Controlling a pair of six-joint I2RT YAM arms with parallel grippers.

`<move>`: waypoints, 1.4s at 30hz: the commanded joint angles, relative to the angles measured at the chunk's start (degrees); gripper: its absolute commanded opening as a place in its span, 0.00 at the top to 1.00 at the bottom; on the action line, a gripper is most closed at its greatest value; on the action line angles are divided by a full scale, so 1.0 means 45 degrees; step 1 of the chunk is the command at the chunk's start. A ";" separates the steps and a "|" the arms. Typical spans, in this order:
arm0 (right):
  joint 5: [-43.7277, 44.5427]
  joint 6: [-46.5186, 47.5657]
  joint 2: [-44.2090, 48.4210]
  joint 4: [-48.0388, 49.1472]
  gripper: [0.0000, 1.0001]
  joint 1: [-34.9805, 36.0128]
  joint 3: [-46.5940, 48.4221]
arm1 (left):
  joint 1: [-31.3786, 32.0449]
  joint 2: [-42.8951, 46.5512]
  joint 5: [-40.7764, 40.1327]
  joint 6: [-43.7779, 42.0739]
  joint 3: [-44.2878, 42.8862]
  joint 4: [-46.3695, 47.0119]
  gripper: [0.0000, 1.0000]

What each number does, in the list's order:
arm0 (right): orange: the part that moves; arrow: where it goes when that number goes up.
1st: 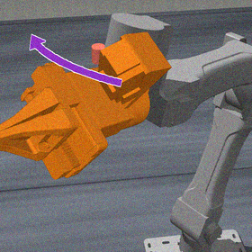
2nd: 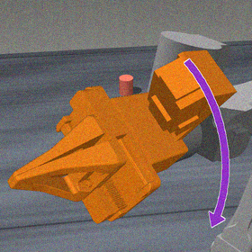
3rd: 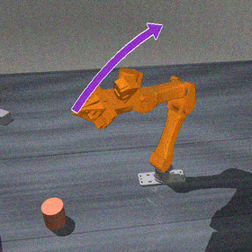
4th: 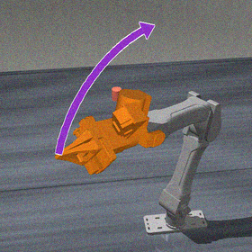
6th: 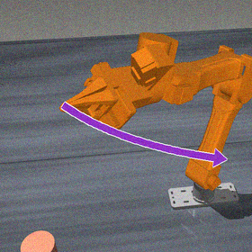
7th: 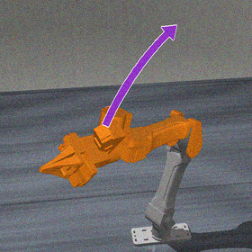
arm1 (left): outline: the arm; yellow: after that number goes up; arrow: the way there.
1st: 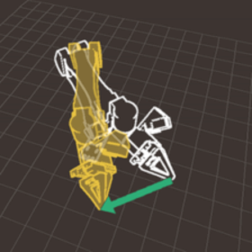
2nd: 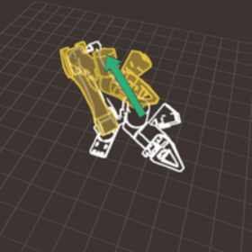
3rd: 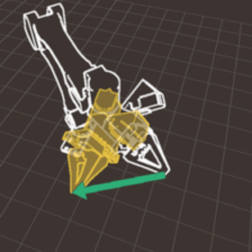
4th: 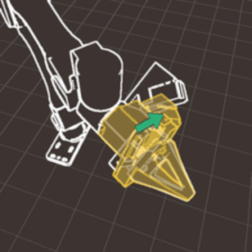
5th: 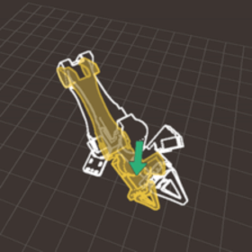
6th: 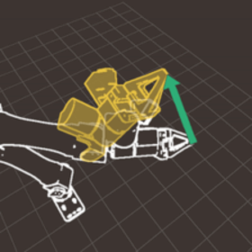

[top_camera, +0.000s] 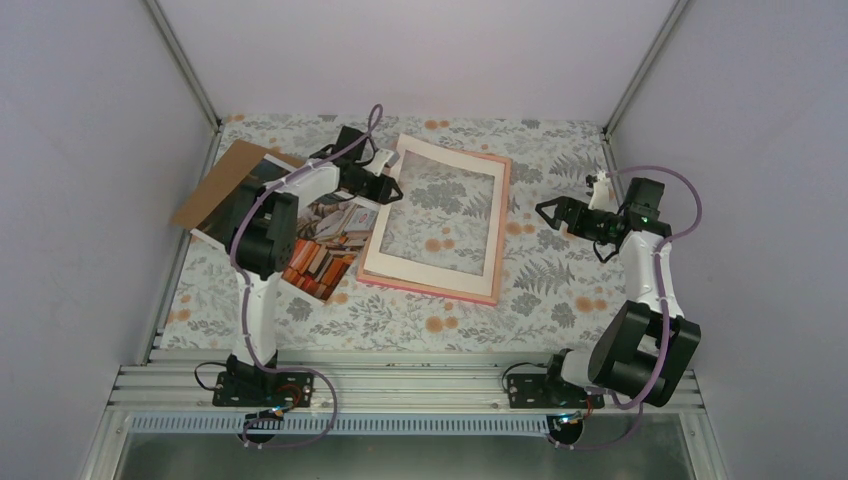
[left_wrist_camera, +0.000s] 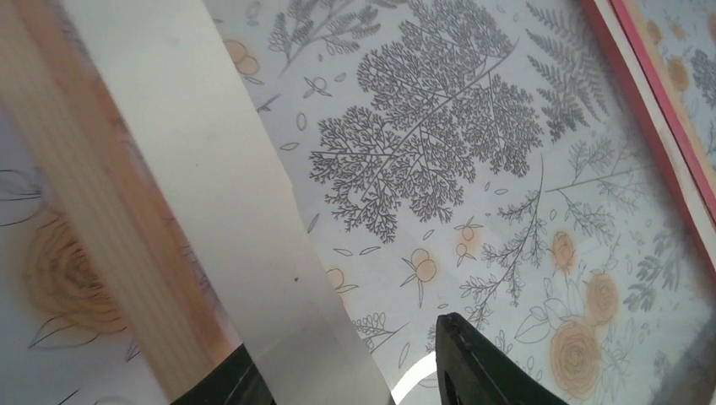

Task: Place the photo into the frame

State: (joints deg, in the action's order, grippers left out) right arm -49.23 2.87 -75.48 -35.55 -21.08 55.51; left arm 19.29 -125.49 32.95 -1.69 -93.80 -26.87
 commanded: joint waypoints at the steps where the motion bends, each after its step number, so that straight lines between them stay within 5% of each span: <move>1: -0.0251 -0.0150 0.0192 0.0434 0.00 -0.0022 -0.0128 | 0.0206 0.1724 -0.1302 -0.0587 0.0277 0.0310 0.55; 10: -0.0199 -0.0113 0.0394 0.0905 0.00 0.0181 -0.0402 | 0.0557 0.4146 -0.3722 -0.2696 0.2220 0.0526 0.15; 28: 0.0179 -0.0482 0.1305 0.2050 0.00 0.1604 -0.1502 | 0.0251 1.0416 -0.7642 -0.7341 0.9825 0.0445 0.18; 42: 0.0235 -0.0677 0.1477 0.2090 0.00 0.1774 -0.1475 | 0.2793 0.9192 -1.0621 -0.5550 1.1427 0.1533 0.19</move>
State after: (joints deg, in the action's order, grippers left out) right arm -48.71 0.32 -70.63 -26.81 -13.52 48.80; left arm 29.89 -81.47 -8.69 -28.88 -43.20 -23.83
